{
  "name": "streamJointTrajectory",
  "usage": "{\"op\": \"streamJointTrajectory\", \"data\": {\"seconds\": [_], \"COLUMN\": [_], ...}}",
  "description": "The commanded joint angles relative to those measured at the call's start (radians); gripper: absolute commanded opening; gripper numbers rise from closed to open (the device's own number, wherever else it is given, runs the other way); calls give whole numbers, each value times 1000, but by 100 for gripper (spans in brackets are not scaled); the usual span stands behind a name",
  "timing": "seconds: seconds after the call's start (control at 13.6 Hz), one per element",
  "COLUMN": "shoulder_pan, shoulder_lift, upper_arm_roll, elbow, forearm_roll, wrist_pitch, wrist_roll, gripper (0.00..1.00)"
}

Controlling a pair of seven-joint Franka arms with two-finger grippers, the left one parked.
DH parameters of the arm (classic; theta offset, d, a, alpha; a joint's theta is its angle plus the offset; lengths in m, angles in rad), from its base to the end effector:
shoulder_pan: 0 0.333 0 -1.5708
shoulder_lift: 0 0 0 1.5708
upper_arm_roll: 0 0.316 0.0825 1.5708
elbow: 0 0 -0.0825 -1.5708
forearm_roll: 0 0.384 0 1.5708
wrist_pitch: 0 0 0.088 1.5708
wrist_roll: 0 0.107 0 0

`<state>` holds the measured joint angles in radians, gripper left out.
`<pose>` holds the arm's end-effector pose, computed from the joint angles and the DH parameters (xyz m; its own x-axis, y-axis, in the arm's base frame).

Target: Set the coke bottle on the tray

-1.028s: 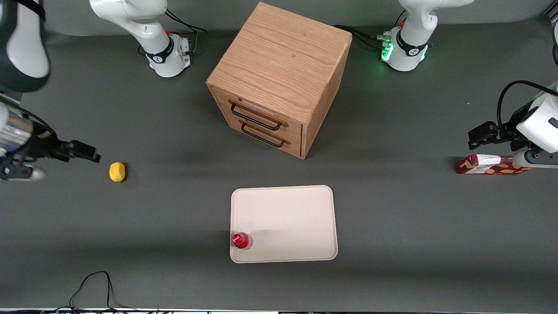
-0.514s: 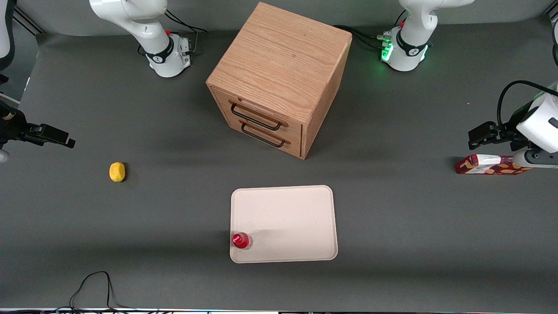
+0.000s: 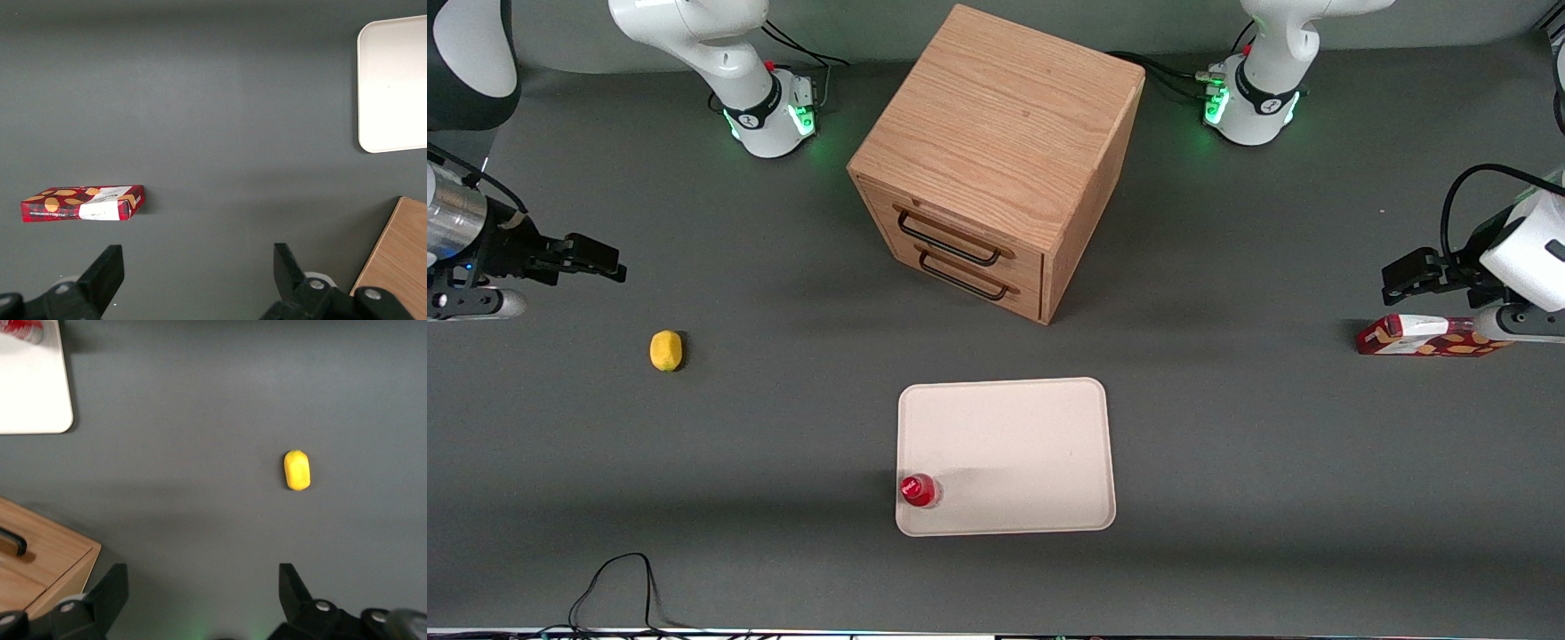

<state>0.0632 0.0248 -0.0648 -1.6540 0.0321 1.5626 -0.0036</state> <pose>0.5560 0.0030 0.5711 0.9933 0.0021 -0.1158 -0.0015 -0.9995 -0.0307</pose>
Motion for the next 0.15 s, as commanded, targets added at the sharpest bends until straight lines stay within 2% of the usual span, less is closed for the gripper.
{"op": "streamJointTrajectory", "data": {"seconds": [0.0, 0.07], "shoulder_pan": [-36, -36], "shoulder_lift": [-5, -3], "upper_arm_roll": [36, 33], "elbow": [25, 25], "forearm_roll": [-6, -4], "wrist_pitch": [-33, -35], "wrist_roll": [-10, -12], "gripper": [100, 100]}}
